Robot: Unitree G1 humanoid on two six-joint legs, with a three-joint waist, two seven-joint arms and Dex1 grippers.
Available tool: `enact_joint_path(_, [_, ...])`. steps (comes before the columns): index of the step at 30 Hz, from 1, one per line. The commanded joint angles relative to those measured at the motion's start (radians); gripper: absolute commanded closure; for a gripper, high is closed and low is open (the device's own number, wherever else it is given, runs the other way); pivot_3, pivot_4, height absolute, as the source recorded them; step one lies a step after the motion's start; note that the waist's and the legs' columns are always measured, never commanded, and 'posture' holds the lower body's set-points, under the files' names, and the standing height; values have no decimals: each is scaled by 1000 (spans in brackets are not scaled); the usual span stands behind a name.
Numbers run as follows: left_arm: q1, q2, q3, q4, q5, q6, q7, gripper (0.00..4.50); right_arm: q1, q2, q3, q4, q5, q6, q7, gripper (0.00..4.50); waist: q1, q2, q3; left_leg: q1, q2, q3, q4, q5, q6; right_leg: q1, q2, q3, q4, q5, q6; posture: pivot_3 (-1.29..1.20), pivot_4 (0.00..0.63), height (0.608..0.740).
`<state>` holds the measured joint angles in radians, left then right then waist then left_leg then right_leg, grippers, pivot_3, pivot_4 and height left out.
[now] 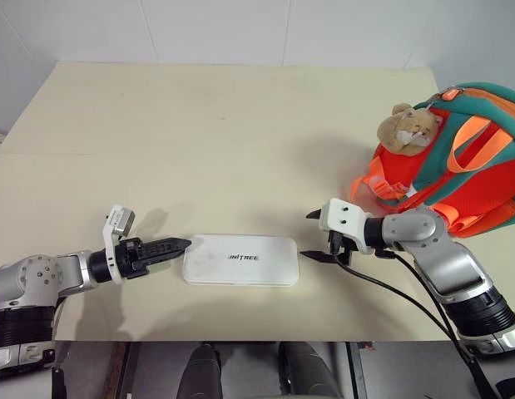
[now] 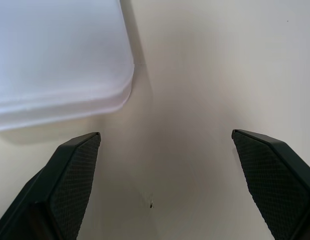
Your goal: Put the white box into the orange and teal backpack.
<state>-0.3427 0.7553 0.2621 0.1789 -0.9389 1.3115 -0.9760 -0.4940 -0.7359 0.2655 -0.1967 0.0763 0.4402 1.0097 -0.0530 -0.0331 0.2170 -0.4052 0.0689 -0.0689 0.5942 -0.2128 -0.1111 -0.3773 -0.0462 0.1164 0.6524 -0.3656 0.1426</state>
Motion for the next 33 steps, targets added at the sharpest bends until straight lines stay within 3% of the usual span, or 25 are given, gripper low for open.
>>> enact_joint_path(1, [-18, 5, -12, 12, -9, 17, -33, 0, -15, 8, -12, -20, -3, -12, -9, 58, 0, 0, 0, 0, 0, 0, 0, 0, 0, 0, 0, 0, 0, 0, 0, 0, 150, 740])
enact_joint_path(15, [23, 87, -19, -104, -33, 126, -18, 0, -36, 37, -5, 31, -15, -53, -7, 58, -1, 0, 0, 0, 0, 0, 0, 0, 0, 0, 0, 0, 0, 0, 0, 0, 150, 740])
enact_joint_path(33, [-32, 94, -89, -118, 18, 132, 13, 0, -46, 69, -2, 60, -34, -91, 0, 58, -1, 0, 0, 0, 0, 0, 0, 0, 0, 0, 0, 0, 0, 0, 0, 0, 150, 740])
